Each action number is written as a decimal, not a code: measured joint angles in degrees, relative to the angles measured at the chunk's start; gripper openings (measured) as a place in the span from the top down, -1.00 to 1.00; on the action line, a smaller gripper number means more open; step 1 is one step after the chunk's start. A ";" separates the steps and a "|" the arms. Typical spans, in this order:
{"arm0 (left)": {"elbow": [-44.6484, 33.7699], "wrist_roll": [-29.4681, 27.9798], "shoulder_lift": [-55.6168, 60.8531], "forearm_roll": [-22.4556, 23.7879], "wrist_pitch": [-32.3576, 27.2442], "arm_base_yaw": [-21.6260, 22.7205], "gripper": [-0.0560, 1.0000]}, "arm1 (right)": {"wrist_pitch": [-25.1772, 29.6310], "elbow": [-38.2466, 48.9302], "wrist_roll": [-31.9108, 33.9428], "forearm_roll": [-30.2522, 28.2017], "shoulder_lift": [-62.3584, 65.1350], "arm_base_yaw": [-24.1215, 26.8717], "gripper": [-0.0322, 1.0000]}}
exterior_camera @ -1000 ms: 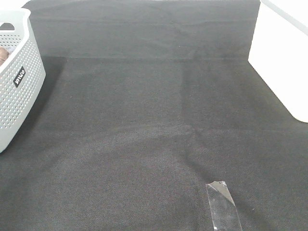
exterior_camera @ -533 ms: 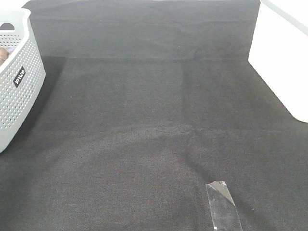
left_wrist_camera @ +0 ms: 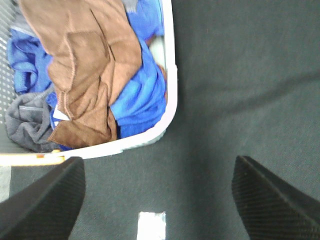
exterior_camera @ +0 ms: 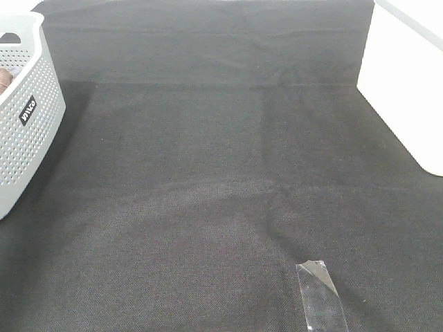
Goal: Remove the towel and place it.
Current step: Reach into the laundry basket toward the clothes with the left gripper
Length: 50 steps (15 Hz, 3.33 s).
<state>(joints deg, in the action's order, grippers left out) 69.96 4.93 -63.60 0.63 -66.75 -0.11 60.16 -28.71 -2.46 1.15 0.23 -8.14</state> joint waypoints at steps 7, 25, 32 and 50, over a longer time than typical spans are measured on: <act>16.73 7.45 -20.28 -2.06 -2.92 0.97 -0.55 | 0.00 0.00 0.00 0.00 0.00 0.00 -0.12; 27.39 33.98 -45.32 -24.06 -2.81 27.22 -0.55 | 0.00 0.00 0.00 0.00 0.00 0.00 -0.12; 29.51 35.29 -52.71 -24.58 -2.86 27.22 -0.55 | 0.00 0.00 0.00 0.00 0.00 0.00 -0.12; 29.62 34.55 -56.32 -20.97 -0.34 23.89 -0.35 | 0.00 0.00 0.00 0.00 0.00 0.00 -0.12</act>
<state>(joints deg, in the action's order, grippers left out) 99.58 39.48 -119.92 -20.34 -67.09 23.78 60.16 -28.71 -2.46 1.15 0.23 -8.14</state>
